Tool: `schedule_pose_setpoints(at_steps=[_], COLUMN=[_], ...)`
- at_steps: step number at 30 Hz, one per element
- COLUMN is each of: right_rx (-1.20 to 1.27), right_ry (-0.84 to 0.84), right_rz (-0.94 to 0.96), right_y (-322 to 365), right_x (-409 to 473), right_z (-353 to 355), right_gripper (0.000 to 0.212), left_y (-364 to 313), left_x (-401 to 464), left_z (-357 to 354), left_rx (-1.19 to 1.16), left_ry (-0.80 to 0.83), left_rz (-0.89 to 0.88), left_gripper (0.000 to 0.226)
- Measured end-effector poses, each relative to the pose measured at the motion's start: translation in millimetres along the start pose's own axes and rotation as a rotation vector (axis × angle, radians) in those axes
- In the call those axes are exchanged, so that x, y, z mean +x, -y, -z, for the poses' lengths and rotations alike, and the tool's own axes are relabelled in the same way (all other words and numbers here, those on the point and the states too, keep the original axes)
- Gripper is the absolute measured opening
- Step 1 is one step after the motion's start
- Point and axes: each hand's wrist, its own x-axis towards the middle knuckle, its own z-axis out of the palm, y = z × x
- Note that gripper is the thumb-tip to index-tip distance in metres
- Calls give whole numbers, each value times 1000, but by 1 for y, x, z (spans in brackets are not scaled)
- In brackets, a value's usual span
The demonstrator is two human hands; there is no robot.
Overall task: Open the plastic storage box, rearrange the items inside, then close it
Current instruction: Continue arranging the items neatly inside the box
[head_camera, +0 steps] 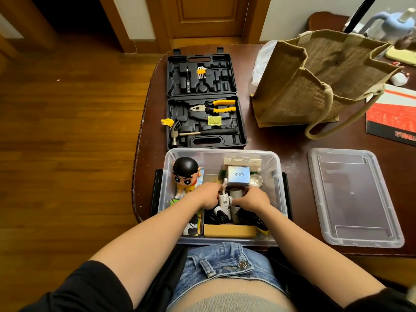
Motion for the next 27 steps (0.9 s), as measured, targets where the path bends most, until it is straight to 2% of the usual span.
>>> schedule_pose_setpoints(at_steps=[3,7,14,16,20,22,27], right_rx=[52,69,-35,-105,-189,-78,316], right_ry=[-9,52,-16,-75,-303,-373,-375], right_rz=[84,134,196,277,468,526,584], right_y=[-7,-10,-9,-11,-13,-16,-18], right_x=[1,-1,-5,-12,-33,-43,-62], right_z=[1,2,1,6,11,15,29], right_gripper=[15,48,58,57,41,36,28], left_y=[0,-2,0,1,0,1,2], left_x=[-1,-1,-2,-2,-3,-4,-10], left_z=[1,3,2,3,5,5,10], left_rx=[-2,-21,-36,-44,-79,-104,-175], left_ry=[-2,19,29,16,-10,-14,-90], left_rz=[15,13,30,30,-12,-3,0], left_gripper=[26,23,25,27,35,40,59])
